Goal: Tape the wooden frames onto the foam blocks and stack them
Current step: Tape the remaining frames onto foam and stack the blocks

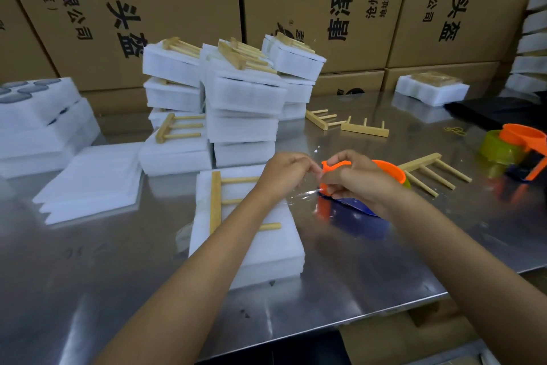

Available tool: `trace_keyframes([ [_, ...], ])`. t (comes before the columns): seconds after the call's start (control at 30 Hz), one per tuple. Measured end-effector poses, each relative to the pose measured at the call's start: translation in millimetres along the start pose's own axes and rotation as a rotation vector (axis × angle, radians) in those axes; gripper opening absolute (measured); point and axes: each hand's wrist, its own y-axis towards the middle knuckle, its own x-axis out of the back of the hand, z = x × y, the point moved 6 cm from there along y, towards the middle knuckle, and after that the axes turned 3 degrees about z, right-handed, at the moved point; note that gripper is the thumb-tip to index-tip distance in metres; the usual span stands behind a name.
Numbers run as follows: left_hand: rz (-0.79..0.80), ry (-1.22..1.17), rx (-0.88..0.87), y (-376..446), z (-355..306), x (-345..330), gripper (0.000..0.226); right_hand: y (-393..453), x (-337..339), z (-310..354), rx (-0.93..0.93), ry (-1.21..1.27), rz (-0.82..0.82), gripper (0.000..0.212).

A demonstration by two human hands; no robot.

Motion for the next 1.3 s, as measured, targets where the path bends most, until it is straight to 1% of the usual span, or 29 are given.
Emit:
trace_keyframes([
  [0.07,-0.091,0.07,-0.014,-0.8,-0.7,1.5,0.042,1.2,-4.3,-1.1,0.011,-0.059,-0.023,0.041],
  [0.13,-0.233,0.088,-0.023,-1.1,-3.1,8.4,0.036,1.9,-11.2,-2.9,0.018,-0.105,-0.045,0.044],
  [0.2,-0.357,-0.055,-0.025,-4.3,-6.9,19.0,0.035,1.2,-16.4,-6.1,0.034,-0.127,-0.081,0.046],
  [0.27,-0.444,-0.213,-0.059,-12.5,-14.2,33.9,0.037,-1.0,-21.6,-10.9,0.059,-0.176,-0.101,0.047],
  [0.33,-0.501,-0.303,-0.09,-22.8,-21.5,52.4,0.038,-3.0,-28.1,-18.6,0.065,-0.263,-0.103,0.046],
  [0.4,-0.528,-0.349,-0.124,-35.2,-23.8,71.9,0.037,-3.4,-37.0,-29.2,0.041,-0.294,-0.096,0.045],
  [0.47,-0.539,-0.296,-0.131,-48.9,-18.0,90.8,0.034,-3.2,-48.1,-39.0,-0.001,-0.267,-0.085,0.043],
  [0.53,-0.57,-0.19,-0.096,-62.3,-1.8,108.7,0.031,-2.7,-58.2,-44.3,-0.044,-0.237,-0.068,0.038],
  [0.63,-0.641,-0.054,0.021,-80.1,36.8,128.9,0.024,-0.3,-64.7,-43.5,-0.062,-0.218,-0.057,0.032],
  [0.73,-0.727,-0.037,0.171,-98.2,76.4,140.2,0.025,0.4,-65.3,-41.5,-0.072,-0.223,-0.035,0.029],
  [0.77,-0.737,-0.05,0.203,-104.2,85.9,141.4,0.027,0.1,-65.8,-41.4,-0.079,-0.231,-0.024,0.028],
  [0.83,-0.709,-0.033,0.214,-114.4,98.9,142.5,0.034,-0.4,-66.2,-41.6,-0.095,-0.245,-0.006,0.026],
  [0.9,-0.617,0.155,0.197,-120.1,104.8,142.0,0.035,-1.1,-66.2,-41.4,-0.103,-0.254,0.002,0.024],
  [1.0,-0.446,0.501,0.194,-126.3,107.4,131.2,0.021,-3.6,-70.5,-40.2,-0.106,-0.264,0.034,0.018],
  [1.03,-0.419,0.569,0.195,-127.4,107.1,128.2,0.021,-5.1,-72.6,-39.0,-0.1,-0.272,0.05,0.016],
  [1.1,-0.405,0.598,0.197,-129.2,105.2,125.5,0.023,-8.1,-75.1,-37.4,-0.08,-0.271,0.07,0.018],
  [1.17,-0.412,0.512,0.146,-131.0,99.1,125.7,0.023,-11.3,-76.3,-35.9,-0.064,-0.245,0.083,0.02],
  [1.2,-0.42,0.406,0.111,-131.9,96.2,126.4,0.023,-13.4,-77.3,-35.0,-0.059,-0.223,0.088,0.021],
  [1.3,-0.487,-0.124,0.095,-137.3,89.7,128.9,0.023,-19.2,-83.1,-28.7,-0.039,-0.036,0.085,0.026],
])
